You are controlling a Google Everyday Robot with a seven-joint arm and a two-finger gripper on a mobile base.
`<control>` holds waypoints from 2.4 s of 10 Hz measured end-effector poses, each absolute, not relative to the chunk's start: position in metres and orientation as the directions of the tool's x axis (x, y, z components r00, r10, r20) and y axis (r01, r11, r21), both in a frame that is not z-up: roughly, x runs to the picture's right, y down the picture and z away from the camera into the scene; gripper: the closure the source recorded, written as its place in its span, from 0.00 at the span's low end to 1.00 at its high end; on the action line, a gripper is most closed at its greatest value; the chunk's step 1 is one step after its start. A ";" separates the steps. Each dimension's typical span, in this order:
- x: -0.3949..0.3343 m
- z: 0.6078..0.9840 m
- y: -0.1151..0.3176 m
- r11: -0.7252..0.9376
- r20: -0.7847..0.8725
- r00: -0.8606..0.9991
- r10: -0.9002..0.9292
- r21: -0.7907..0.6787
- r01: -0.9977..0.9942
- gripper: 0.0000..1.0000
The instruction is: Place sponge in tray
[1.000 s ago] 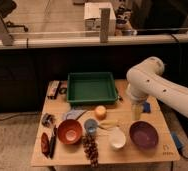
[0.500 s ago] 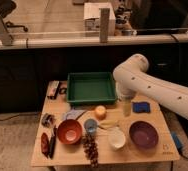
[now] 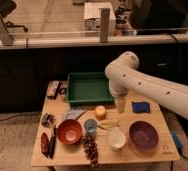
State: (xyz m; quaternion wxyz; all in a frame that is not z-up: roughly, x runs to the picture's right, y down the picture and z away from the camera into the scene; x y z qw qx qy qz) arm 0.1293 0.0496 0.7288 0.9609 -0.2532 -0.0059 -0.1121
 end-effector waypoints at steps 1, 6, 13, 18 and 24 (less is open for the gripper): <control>0.116 0.732 0.047 0.846 0.078 0.973 -0.219 -0.482 0.229 0.20; 0.085 0.743 0.039 0.838 0.111 0.961 -0.251 -0.473 0.274 0.20; 0.029 0.757 0.030 0.830 0.152 0.947 -0.282 -0.456 0.321 0.20; 0.027 0.765 0.026 0.840 0.148 0.957 -0.248 -0.459 0.288 0.20; 0.165 0.793 0.033 0.845 0.085 0.990 -0.111 -0.516 0.139 0.20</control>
